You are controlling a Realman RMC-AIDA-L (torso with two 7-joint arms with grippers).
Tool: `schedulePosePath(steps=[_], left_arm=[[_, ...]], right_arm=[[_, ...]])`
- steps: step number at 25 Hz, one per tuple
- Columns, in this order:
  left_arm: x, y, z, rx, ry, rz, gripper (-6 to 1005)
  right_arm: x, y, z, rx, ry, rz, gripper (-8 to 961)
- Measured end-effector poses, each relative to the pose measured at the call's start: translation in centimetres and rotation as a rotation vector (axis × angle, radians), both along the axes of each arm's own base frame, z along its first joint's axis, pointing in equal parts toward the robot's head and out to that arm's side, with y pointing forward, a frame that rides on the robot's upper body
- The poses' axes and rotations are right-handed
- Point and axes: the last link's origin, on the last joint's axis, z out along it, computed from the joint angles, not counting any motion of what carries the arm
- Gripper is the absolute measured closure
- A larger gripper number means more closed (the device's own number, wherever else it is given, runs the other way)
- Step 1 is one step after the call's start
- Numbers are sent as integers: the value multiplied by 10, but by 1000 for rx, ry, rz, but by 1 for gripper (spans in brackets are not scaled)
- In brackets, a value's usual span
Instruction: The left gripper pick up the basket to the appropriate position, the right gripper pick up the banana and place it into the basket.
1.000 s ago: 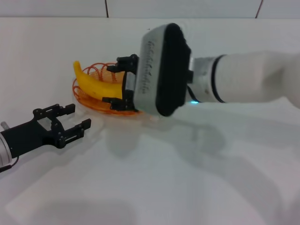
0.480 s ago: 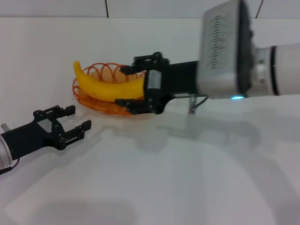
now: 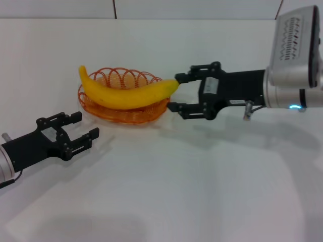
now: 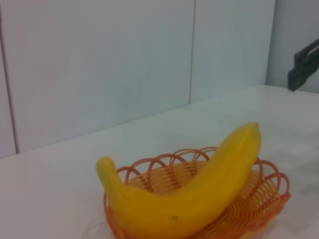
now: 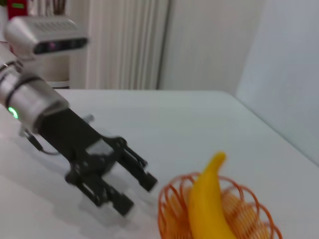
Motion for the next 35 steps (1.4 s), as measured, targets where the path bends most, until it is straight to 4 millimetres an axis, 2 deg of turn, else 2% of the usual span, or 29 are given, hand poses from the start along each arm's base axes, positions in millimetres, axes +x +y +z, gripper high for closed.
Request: schedulePosePath(steps=[1,2,6,16,27,35], left_arm=[[0,0,0,0,0,-1,349],[0,0,0,0,0,-1,349],[1,1,0,3,-3,-2,349],[1,2,2,18,-13,4,348],[3,3,1,18,-14,-4,349],[1,0,-3,50,-21,-11,348]], right_arm=[[13,3,2,11,1,-35,266],[13,3,2,11,1,-35,266],[33,4,4,23,5,-88,267],[63,-13,14,-27,66,-131,268],[75,-21,6,-47,66,-142,269],[76,-21,5,-47,76,-153,270]])
